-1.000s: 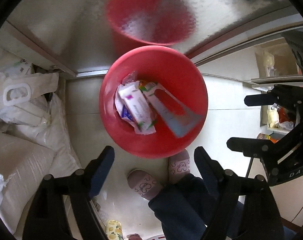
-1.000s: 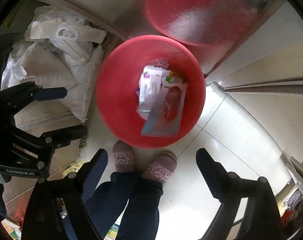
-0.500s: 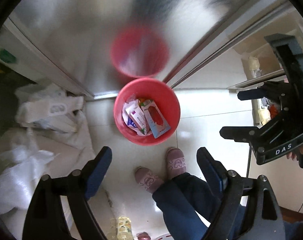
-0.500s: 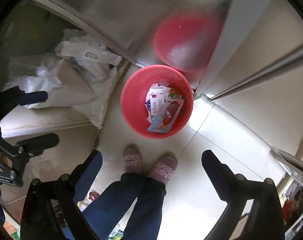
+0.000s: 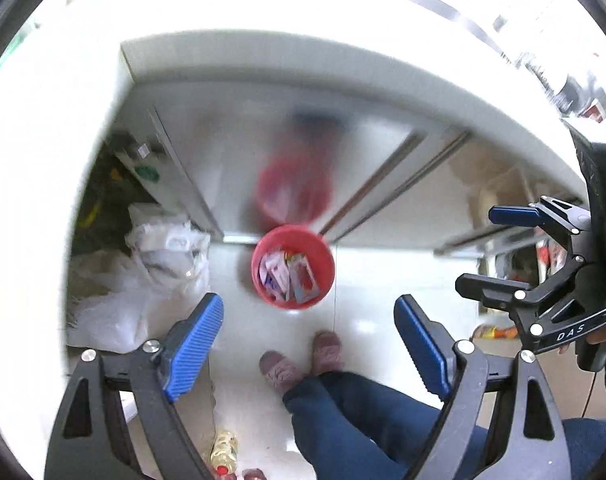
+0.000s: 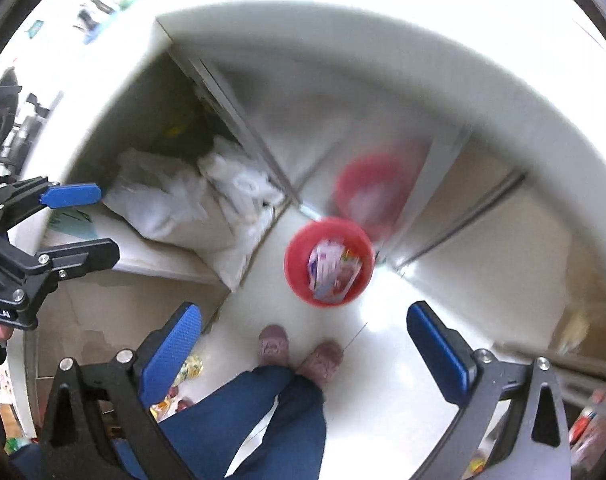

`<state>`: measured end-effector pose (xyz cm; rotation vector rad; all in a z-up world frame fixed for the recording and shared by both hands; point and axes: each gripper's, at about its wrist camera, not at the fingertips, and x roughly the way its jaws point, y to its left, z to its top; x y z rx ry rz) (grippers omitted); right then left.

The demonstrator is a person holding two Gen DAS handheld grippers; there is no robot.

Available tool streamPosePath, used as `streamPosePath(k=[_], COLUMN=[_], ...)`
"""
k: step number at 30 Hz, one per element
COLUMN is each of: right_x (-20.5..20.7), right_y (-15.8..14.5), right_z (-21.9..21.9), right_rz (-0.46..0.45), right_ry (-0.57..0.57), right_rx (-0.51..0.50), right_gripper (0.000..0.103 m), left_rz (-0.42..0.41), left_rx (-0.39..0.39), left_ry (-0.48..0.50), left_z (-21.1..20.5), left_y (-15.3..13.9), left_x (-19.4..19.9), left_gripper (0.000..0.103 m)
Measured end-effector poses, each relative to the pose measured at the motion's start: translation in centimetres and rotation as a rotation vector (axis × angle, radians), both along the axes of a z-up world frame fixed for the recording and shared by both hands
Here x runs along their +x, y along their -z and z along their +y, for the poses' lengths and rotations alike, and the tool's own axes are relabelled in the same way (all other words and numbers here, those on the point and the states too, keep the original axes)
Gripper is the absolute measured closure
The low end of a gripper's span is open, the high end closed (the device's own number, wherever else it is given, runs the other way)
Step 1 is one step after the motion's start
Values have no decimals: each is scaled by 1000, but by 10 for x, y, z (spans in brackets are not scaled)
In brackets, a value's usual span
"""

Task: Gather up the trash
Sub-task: 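Raise both tools back up to the counter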

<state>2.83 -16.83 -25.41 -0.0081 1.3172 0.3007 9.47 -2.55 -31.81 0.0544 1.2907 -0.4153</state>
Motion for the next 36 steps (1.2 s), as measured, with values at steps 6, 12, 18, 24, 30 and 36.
streamPosePath(k=[6,12,18,24,30,36], right_x=[3,11,31,61,106,162], right_y=[-76,-118,-150,-169,-172,-178], right_z=[2,-2,-3,-8,-3,1], right_rz=[-119,-193,-272,-300,-311,-298], right_ry=[-33,-54,-66,-41,-1,64], right_rx=[0,13,-3,22,25,-1], right_gripper=[1,1,1,1,1,1], left_rz=[-135,-234,-298,-348,-381,-341], left_rx=[65,83,106,110,161,155], left_ry=[7,-52,-75,-58,33,110], left_z=[1,4,12,20,23,38], left_y=[-82,-132,-163,-189,-194,-182], left_x=[-1,5,23,58,108,187], left_gripper=[17,17,17,17,17,17])
